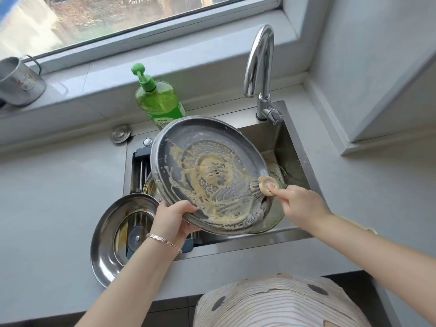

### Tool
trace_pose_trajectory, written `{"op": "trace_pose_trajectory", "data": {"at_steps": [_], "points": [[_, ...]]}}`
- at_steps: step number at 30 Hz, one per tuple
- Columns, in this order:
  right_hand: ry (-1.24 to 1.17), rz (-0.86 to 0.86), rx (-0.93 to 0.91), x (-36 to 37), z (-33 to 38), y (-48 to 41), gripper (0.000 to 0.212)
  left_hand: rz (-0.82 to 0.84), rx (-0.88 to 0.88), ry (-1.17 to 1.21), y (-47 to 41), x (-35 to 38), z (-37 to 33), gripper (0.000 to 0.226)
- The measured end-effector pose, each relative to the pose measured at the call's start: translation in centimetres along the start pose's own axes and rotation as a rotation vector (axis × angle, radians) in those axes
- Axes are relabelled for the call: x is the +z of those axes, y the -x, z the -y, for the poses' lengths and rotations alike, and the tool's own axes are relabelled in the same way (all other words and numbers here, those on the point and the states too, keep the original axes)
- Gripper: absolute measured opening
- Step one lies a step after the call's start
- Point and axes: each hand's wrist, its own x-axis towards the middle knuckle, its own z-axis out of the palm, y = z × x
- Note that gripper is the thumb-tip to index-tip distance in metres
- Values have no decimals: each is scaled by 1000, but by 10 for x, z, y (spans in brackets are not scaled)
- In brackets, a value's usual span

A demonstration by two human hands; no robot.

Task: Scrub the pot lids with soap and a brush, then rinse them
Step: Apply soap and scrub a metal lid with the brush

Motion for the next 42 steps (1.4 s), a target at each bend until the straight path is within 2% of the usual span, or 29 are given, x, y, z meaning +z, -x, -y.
{"op": "trace_pose_trajectory", "data": {"at_steps": [4, 9, 13, 17, 19, 20, 21, 22, 24, 25, 27, 29, 31, 35, 38, 40, 42], "points": [[101, -31, 75, -13, -14, -12, 41, 80, -73, -67, 0, -6, -2, 50], [133, 72, -167, -2, 4, 27, 48, 79, -39, -87, 0, -11, -9, 48], [129, -16, 35, -15, -16, -1, 42, 130, -73, -142, 0, -11, -12, 49], [147, 51, -228, -7, 13, 22, 43, 140, -82, -180, -2, -8, -16, 46], [145, 43, -222, -11, 6, 19, 42, 145, -80, -203, -4, -10, -19, 46], [140, 21, -152, -15, -4, 9, 42, 153, -82, -219, -5, -12, -19, 46], [71, -18, -59, -18, -13, 0, 41, 159, -88, -238, -6, -13, -19, 46], [-120, -99, 58, -18, -22, -6, 40, 164, -100, -254, -6, -14, -19, 46], [-739, -228, 368, -16, -31, -12, 40, 167, -140, -256, -5, -14, -17, 42], [-1018, -254, 508, -16, -31, -13, 39, 164, -164, -250, -4, -14, -15, 37], [-1318, -198, 644, -14, -27, -10, 30, 140, -194, -256, -2, -13, -12, 21], [-1414, -93, 671, -9, -23, -5, 19, 106, -192, -277, -2, -11, -14, 26], [-1454, 0, 713, -2, -21, -2, 21, 98, -182, -287, -3, -8, -20, 37], [-1620, 126, 767, 0, -11, -4, 18, 57, -129, -263, -8, -3, -42, 29], [-1665, 76, 716, -2, 5, -7, 23, 35, -22, -169, -16, -1, -54, 20], [-1663, -4, 684, -2, 19, -12, 27, 19, 67, -76, -21, 3, -51, 26], [-1690, -93, 680, 0, 33, -19, 30, 1, 83, 57, -19, 12, -33, 26]]}}
